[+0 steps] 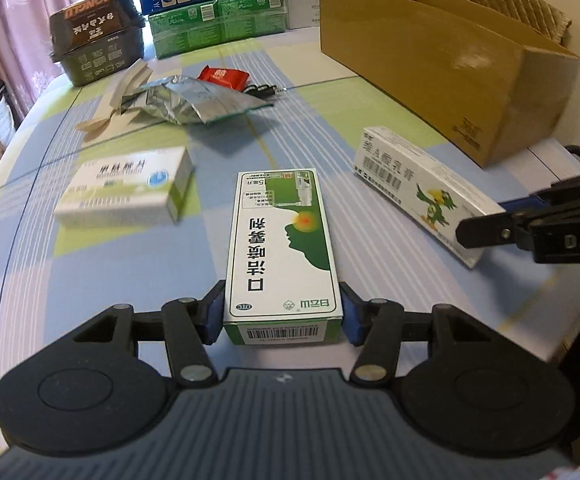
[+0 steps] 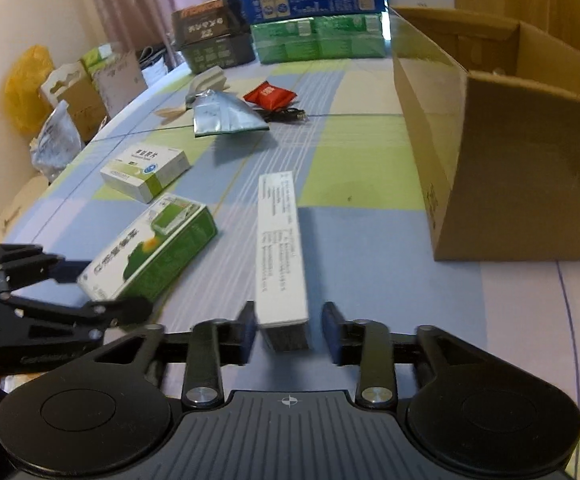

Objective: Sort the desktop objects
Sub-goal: 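Grasp the green mouth-spray box with the left gripper while the right gripper holds the white box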

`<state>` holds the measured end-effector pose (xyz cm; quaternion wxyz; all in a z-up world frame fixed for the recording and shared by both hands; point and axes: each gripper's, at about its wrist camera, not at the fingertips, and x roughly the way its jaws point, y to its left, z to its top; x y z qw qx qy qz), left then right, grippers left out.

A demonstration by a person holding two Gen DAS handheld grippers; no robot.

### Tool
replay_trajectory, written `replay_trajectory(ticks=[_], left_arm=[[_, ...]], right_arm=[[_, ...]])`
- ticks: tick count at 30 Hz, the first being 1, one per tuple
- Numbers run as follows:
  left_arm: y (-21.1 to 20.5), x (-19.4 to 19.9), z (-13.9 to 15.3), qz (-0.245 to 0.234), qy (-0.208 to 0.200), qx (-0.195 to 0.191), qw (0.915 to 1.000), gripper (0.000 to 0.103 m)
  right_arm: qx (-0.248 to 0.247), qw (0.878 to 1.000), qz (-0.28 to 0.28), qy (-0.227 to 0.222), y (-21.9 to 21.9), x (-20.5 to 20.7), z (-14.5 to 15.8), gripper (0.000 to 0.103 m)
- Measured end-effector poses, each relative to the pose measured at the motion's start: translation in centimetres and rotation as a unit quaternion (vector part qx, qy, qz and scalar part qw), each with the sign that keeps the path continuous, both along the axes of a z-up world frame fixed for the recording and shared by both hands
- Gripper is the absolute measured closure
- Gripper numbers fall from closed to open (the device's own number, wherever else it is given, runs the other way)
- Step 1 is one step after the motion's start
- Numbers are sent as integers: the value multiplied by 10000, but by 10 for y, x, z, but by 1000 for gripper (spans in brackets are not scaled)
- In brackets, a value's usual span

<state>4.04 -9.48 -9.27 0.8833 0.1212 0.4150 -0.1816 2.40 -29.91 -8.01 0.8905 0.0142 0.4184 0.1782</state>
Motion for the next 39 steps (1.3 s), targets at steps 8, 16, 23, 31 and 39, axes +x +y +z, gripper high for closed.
replay_trajectory(ticks=[8, 16, 23, 31, 39], left_arm=[[7, -6, 4, 202, -192, -210, 9994, 46], [0, 10, -2, 153, -90, -245, 9995, 46], [-4, 16, -5, 173, -8, -229, 9996, 49], [-7, 18, -7, 182, -11, -220, 9996, 51], [-7, 18, -6, 194, 41, -262, 9995, 53]], right_arm=[[-479, 9976, 206, -461, 15, 10, -5, 59], [-608, 9960, 436, -491, 25, 22, -13, 59], [-638, 9956, 483, -491, 31, 30, -16, 59], [-701, 9952, 519, -454, 35, 32, -21, 73], [-669, 9958, 240, -575, 31, 26, -15, 80]])
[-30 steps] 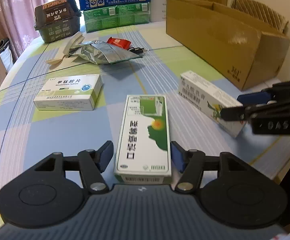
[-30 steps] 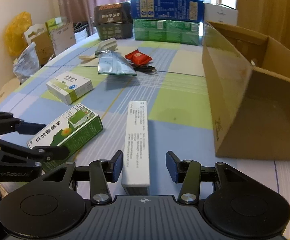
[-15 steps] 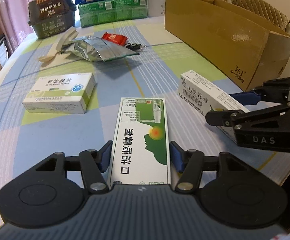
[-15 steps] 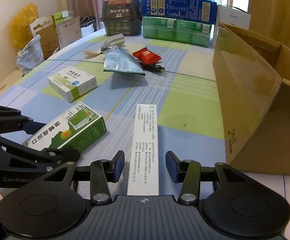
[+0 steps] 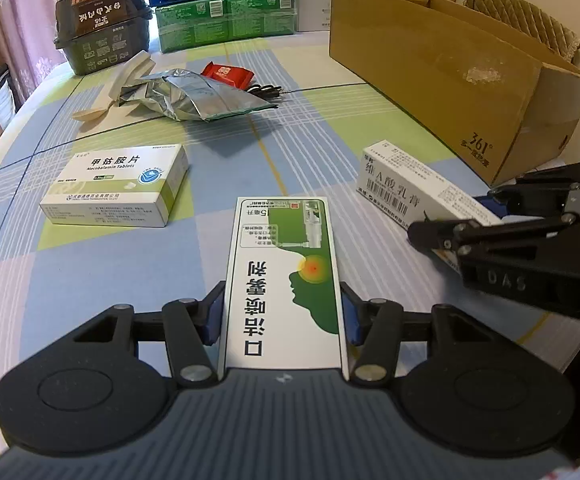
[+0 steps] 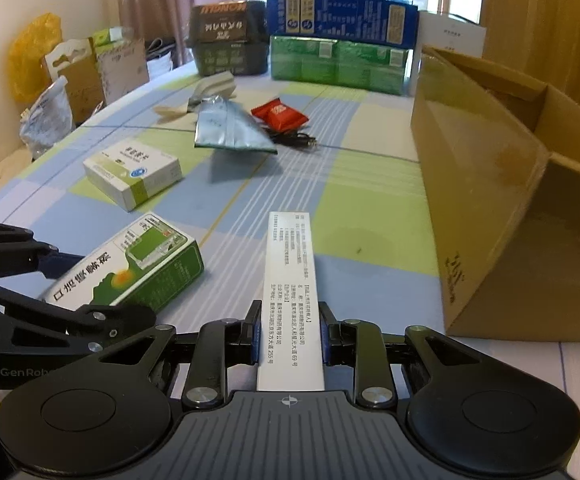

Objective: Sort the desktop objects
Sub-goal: 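Grasp the green mouth-spray box with the left gripper while the right gripper holds the white box, then lower both boxes into the cardboard box and open both grippers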

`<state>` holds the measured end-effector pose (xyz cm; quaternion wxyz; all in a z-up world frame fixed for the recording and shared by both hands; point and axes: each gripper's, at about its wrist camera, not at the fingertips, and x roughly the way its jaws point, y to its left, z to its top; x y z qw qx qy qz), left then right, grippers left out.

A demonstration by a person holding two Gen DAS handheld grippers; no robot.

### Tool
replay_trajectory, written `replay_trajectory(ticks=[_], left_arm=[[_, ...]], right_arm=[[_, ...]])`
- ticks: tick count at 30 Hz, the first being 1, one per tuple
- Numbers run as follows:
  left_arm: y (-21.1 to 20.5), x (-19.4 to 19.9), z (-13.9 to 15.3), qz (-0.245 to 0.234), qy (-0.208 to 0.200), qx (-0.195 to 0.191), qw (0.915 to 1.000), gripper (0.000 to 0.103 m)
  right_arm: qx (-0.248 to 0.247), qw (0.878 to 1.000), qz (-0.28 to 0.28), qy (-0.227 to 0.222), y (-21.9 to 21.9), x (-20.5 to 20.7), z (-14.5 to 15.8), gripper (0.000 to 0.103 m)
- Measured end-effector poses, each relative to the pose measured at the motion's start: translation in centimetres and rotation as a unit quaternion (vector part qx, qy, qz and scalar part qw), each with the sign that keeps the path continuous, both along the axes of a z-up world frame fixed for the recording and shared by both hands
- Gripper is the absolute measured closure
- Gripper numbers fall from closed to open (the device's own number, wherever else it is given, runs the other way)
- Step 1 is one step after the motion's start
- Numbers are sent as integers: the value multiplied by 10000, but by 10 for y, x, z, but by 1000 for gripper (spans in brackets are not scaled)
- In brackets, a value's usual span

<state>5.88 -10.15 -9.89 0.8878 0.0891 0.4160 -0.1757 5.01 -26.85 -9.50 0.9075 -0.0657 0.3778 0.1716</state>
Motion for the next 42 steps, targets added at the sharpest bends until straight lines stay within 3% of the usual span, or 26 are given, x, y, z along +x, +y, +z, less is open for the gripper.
replay_trajectory(ticks=[12, 21, 31, 37, 42], left_arm=[[-1, -11, 13, -36, -81, -220, 9997, 53], [-14, -14, 50, -36, -298, -348, 9989, 53], [-95, 14, 120, -559, -653, -732, 9936, 53], [-159, 46, 148, -838, -731, -929, 9894, 53], [-201, 67, 149, -979, -734, -936, 9881, 53]], right_arm=[[162, 9992, -186, -330, -12, -15, 26, 80], [295, 9940, -323, -1007, -37, -15, 95, 80], [95, 9865, -1032, -1267, -131, 30, 149, 80], [187, 9860, -1268, -1070, -180, 61, 146, 80], [219, 9865, -1338, -923, -200, 81, 137, 80]])
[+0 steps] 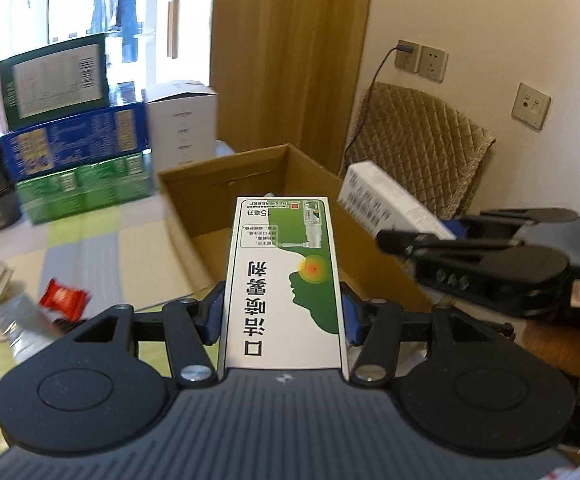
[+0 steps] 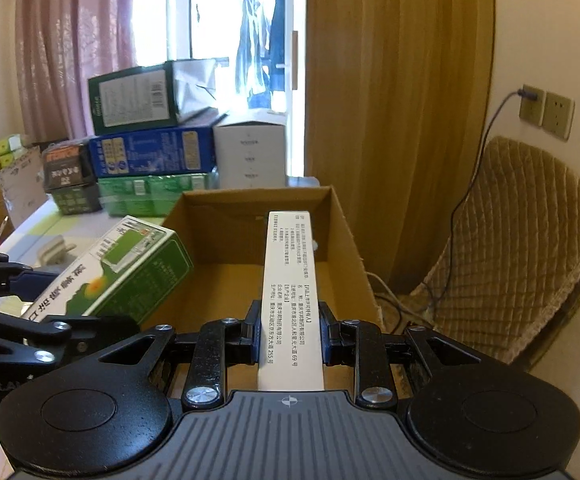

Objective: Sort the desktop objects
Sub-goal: 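Lower both boxes into the cardboard box and open both grippers, then return both grippers to the table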

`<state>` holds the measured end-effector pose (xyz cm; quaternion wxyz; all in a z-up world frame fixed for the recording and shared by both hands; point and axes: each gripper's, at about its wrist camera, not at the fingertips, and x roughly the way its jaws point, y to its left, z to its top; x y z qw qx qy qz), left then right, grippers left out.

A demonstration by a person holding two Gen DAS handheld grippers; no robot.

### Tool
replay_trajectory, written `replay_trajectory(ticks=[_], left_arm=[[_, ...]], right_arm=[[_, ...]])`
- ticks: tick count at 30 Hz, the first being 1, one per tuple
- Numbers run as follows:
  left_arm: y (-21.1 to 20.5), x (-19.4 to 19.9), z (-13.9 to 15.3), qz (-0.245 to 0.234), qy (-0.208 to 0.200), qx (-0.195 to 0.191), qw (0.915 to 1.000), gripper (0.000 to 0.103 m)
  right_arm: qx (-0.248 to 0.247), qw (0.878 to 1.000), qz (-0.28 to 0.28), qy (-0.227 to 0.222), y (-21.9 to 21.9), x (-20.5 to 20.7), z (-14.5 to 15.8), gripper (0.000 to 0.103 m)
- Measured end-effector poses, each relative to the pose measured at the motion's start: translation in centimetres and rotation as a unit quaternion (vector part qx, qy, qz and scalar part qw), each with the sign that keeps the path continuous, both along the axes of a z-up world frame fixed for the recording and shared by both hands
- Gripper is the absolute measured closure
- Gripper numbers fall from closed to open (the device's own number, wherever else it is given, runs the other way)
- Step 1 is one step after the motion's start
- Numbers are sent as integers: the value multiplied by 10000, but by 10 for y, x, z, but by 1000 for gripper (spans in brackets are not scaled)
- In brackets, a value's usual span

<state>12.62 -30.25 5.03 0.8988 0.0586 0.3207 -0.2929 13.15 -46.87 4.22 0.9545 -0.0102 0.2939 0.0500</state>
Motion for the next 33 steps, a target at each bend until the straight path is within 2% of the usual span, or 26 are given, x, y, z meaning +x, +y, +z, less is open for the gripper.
replay_trajectory(ticks=[7, 10, 13, 20, 27, 28, 30, 33], left_arm=[[-32, 24, -19, -41, 105, 150, 9998, 53], [-36, 29, -27, -69, 117, 194, 9997, 65], [-34, 31, -28, -80, 104, 187, 9997, 64], [-5, 24, -14, 98, -113, 169, 9997, 62], [30, 14, -8, 315, -166, 171, 9992, 59], [36, 12, -8, 339, -162, 173, 9991, 59], [46, 9, -9, 378, -131, 160, 9991, 58], [62, 3, -13, 468, -105, 187, 9987, 55]], right_arm=[[176, 9997, -118, 130, -20, 10, -12, 80], [200, 9996, -118, 188, -23, 12, -16, 80], [201, 9995, -101, 225, -24, 12, -18, 80], [211, 9993, 73, 285, -9, 13, -18, 80], [209, 9984, 329, 410, 12, 23, -22, 79], [183, 9983, 343, 425, 14, 24, -21, 78], [155, 9987, 316, 370, 16, 22, -18, 61], [146, 9993, 251, 251, 15, 15, -10, 51]])
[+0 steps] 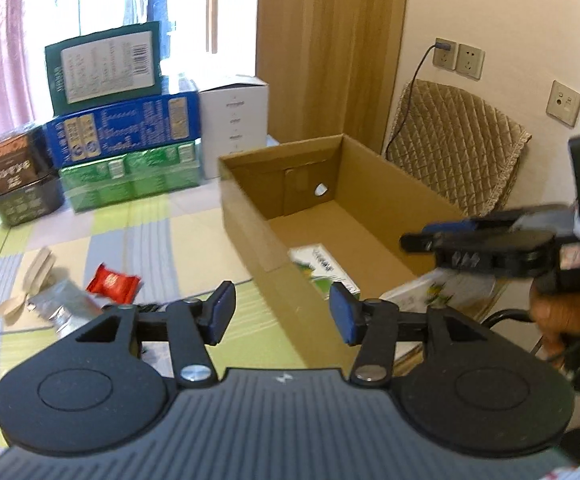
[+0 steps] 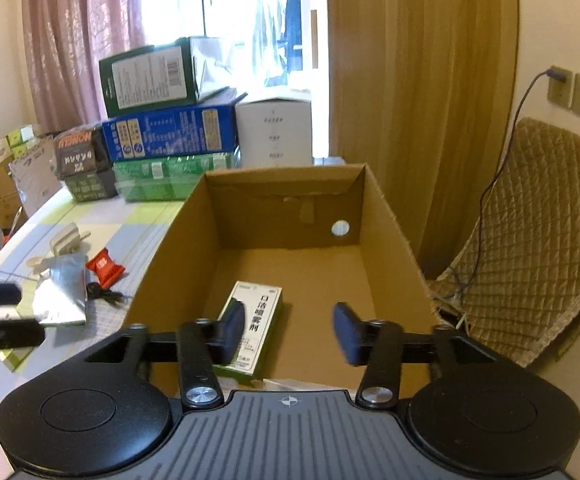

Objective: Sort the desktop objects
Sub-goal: 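Return both grippers to the table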

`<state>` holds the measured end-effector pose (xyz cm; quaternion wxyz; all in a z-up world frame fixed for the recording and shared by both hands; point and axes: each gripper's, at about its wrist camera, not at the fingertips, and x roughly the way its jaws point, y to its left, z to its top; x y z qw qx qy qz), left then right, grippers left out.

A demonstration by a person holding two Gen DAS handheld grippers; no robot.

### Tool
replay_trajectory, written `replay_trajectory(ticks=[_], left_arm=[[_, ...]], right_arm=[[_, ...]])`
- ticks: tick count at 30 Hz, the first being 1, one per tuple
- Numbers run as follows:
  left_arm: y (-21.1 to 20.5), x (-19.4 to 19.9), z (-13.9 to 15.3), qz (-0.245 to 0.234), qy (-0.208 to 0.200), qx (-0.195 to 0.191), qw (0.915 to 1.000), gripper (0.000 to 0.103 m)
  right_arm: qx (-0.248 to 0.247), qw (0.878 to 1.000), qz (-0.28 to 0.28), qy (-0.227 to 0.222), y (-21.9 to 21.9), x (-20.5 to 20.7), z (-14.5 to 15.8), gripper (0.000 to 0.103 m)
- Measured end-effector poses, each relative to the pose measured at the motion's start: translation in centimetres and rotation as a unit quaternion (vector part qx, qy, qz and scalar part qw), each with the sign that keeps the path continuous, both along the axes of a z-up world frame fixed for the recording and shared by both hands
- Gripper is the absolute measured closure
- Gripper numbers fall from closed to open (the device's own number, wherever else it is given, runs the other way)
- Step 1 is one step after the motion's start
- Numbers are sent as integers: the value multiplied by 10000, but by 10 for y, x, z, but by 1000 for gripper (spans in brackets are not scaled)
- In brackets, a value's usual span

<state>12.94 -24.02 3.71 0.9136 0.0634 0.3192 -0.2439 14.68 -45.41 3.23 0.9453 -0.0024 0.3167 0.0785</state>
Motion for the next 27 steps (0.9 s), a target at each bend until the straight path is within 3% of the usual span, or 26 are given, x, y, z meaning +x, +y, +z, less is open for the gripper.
replay_trajectory(ticks=[9, 16, 27], left_arm=[[60, -19, -15, 368, 140, 45, 9992, 51], [121, -36, -22, 854, 154, 138, 9961, 43], [224, -52, -31, 1649, 141, 394, 9854, 26]], right_arm=[[-3, 9995, 144, -277, 19, -31, 27, 30], [133, 9959, 724, -522, 78, -56, 42, 14], [-74, 9843, 1720, -385, 174, -72, 14, 2]])
